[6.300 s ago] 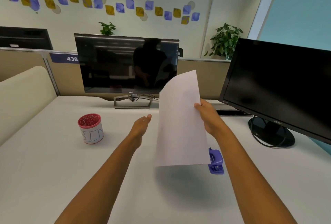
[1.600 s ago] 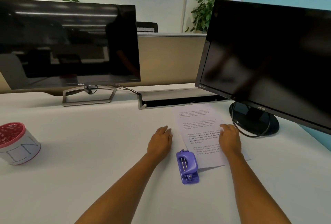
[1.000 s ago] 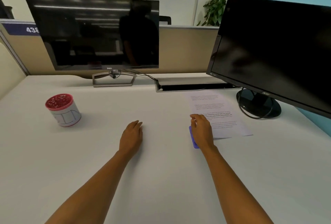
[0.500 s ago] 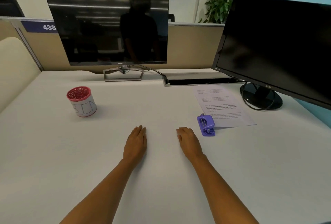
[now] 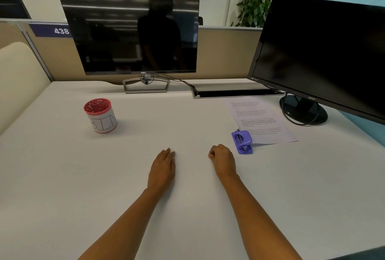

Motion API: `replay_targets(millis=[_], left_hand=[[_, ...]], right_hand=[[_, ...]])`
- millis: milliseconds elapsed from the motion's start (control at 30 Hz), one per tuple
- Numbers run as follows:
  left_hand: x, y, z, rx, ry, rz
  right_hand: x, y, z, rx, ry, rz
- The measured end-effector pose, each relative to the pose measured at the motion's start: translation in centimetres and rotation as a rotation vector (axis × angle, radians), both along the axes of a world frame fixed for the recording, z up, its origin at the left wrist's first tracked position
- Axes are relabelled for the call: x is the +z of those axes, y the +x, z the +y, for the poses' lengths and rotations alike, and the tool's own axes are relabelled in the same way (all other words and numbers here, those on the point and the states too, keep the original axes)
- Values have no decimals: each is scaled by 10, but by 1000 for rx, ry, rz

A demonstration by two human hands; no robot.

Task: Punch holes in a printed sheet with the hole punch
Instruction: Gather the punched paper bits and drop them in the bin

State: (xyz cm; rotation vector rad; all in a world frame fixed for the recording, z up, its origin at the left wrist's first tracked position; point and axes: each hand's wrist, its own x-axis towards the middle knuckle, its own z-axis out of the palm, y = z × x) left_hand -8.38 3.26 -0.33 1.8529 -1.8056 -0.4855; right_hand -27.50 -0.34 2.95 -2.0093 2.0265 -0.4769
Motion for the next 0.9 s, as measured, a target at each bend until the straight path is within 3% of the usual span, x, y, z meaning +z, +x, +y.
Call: replay_targets(millis=[900], left_hand=[[3, -10, -3, 37, -28, -14]], right_hand=[[-1, 11, -24, 71, 194, 188]])
